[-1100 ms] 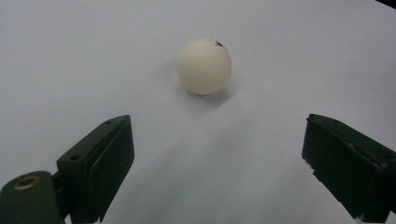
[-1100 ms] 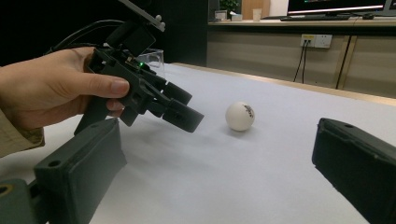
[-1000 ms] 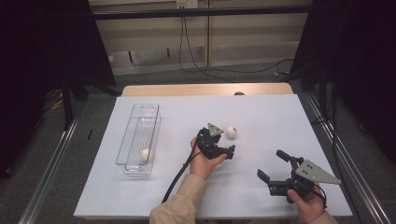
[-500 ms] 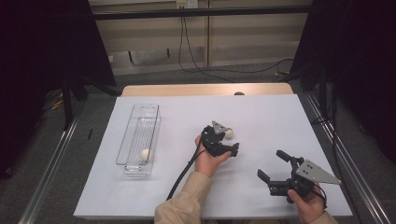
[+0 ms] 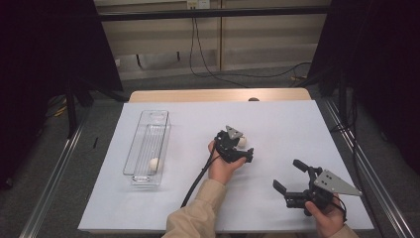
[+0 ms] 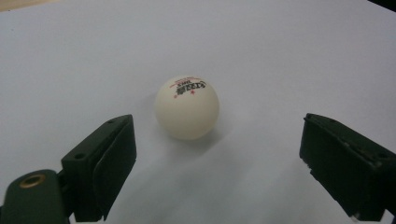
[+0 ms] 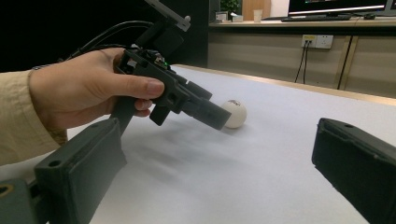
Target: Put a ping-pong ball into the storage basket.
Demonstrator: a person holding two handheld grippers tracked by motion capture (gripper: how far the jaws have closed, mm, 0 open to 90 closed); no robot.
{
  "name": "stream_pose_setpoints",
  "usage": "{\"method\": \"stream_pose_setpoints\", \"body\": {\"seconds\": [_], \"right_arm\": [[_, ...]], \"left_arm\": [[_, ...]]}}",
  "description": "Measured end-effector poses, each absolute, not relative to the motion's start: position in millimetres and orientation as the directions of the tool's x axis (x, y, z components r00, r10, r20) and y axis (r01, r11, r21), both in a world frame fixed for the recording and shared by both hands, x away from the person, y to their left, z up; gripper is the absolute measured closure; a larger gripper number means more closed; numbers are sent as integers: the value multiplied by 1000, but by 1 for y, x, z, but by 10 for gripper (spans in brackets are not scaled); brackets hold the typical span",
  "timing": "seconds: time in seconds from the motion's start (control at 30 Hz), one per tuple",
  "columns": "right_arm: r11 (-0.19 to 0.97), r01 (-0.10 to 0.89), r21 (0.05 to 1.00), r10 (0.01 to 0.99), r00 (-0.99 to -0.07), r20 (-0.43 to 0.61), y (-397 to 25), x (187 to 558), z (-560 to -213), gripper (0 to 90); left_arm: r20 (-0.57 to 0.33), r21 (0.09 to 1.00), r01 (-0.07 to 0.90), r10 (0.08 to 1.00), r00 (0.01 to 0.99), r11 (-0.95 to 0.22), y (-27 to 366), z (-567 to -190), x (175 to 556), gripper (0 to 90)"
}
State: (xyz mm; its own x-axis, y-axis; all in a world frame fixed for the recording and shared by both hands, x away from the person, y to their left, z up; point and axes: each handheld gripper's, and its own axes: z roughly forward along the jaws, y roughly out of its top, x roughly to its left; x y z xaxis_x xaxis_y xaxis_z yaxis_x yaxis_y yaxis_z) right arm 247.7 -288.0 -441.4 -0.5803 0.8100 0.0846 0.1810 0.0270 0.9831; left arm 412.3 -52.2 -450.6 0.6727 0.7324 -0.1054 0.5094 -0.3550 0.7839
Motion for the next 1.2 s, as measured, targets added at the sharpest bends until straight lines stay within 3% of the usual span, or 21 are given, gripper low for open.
{"method": "stream_pose_setpoints", "body": {"seconds": [1.2], "right_arm": [[19, 185, 983, 810, -579, 93, -289, 247, -441, 13]], "left_arm": [[-107, 777, 530, 758, 643, -340, -60, -463, 433, 291]]}}
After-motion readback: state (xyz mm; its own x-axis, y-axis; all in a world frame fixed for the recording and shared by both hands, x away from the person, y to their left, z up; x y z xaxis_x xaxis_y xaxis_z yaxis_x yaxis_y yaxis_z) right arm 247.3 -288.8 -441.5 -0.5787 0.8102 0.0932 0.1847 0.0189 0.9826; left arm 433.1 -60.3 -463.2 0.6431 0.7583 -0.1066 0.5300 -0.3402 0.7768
